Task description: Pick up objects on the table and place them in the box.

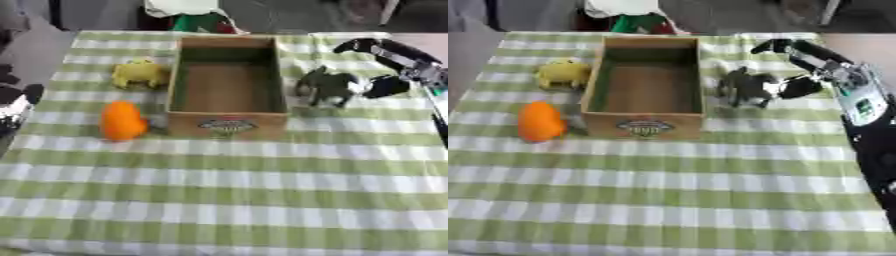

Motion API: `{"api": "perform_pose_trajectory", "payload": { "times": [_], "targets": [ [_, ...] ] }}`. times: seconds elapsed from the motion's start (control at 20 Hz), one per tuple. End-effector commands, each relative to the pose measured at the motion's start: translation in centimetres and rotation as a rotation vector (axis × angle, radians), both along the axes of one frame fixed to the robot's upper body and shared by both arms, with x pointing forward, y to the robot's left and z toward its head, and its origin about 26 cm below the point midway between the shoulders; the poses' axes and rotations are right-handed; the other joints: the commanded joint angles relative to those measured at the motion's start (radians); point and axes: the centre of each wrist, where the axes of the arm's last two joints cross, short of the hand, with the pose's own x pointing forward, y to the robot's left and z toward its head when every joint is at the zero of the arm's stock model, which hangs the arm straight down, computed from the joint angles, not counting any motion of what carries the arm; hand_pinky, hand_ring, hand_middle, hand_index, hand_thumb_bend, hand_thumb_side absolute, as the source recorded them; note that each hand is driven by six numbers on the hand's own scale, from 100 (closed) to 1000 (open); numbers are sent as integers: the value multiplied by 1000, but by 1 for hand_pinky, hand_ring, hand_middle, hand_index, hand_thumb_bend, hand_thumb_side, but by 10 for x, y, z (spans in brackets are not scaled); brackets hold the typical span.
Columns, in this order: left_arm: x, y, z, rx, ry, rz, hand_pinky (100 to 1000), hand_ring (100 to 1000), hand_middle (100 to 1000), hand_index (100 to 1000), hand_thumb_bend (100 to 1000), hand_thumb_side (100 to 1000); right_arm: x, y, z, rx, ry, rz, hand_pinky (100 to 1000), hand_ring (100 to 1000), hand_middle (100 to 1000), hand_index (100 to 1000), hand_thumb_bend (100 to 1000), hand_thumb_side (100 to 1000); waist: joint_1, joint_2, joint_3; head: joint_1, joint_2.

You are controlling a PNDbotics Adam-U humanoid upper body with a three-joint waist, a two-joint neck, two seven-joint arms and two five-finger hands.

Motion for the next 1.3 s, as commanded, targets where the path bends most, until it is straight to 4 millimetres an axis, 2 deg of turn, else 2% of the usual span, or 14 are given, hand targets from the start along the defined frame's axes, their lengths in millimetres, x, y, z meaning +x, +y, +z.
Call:
{"api": "perform_pose_trajectory", "payload": {
  "times": [0.05,0.35,0.65,0.75,0.85,1.0,1.1,1.25,1.3],
  "targets": [
    [0,2,10,21,-26,-3,647,585,592,743,580,328,1,-2,10,-24,-14,0,994,1000,895,922,100,254,1,-17,1,-2,-8],
    [0,2,11,21,-26,-4,647,585,592,743,581,328,4,-1,0,-57,30,-4,989,1000,888,923,100,316,2,-17,1,-5,-9],
    [0,2,10,21,-25,-3,647,585,592,743,581,328,5,-1,-6,-77,46,-10,989,1000,888,923,100,316,2,-18,1,-5,-9],
    [0,2,10,21,-25,-5,647,585,592,743,580,328,4,-3,-13,-103,77,-13,967,1000,884,926,100,406,1,-16,2,-9,-11],
    [0,2,10,21,-25,-6,647,585,592,743,580,328,5,-1,-18,-168,120,0,945,1000,867,919,100,395,1,-16,2,-11,-12],
    [0,2,10,20,-24,-5,647,585,592,743,580,328,6,1,-17,-238,144,16,899,1000,816,893,100,346,1,-16,0,-11,-12],
    [0,2,10,20,-24,-6,647,585,592,743,580,328,6,2,-17,-272,148,20,879,997,796,883,100,350,1,-16,0,-11,-13],
    [0,2,10,20,-24,-5,647,585,592,743,579,329,7,3,-18,-302,131,15,768,886,644,806,100,321,2,-16,0,-11,-13],
    [0,2,10,20,-24,-4,647,585,592,743,579,329,7,3,-18,-301,117,10,713,828,578,753,100,304,2,-16,0,-11,-13]
  ]
}}
